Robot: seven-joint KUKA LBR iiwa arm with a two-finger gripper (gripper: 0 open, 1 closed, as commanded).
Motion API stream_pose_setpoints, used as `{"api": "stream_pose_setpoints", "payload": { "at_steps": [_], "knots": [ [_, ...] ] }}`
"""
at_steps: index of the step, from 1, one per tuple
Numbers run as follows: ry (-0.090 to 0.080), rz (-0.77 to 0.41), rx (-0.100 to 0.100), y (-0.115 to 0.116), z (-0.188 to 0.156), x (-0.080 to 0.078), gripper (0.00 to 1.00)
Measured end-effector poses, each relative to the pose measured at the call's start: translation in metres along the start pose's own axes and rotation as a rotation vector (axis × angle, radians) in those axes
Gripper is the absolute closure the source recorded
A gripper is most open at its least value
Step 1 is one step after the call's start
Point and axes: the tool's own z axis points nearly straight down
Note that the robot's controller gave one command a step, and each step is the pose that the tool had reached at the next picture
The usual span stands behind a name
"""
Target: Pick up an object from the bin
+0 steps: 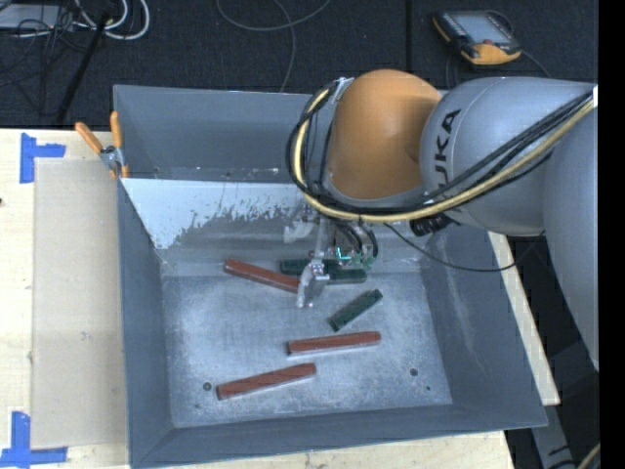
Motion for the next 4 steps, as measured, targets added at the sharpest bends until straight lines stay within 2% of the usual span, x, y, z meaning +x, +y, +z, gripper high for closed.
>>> {"api": "stream_pose_setpoints", "payload": {
  "at_steps": [1, 2, 3, 4],
  "knots": [
    [-0.007, 0.002, -0.001, 0.000, -0.005, -0.002, 0.00],
    [-0.013, 0.050, -0.002, -0.048, 0.073, -0.007, 0.00],
    [-0.018, 0.027, -0.001, -0.058, 0.083, -0.009, 0.00],
    [-0.008, 0.090, -0.001, -0.055, 0.075, -0.003, 0.00]
  ]
}}
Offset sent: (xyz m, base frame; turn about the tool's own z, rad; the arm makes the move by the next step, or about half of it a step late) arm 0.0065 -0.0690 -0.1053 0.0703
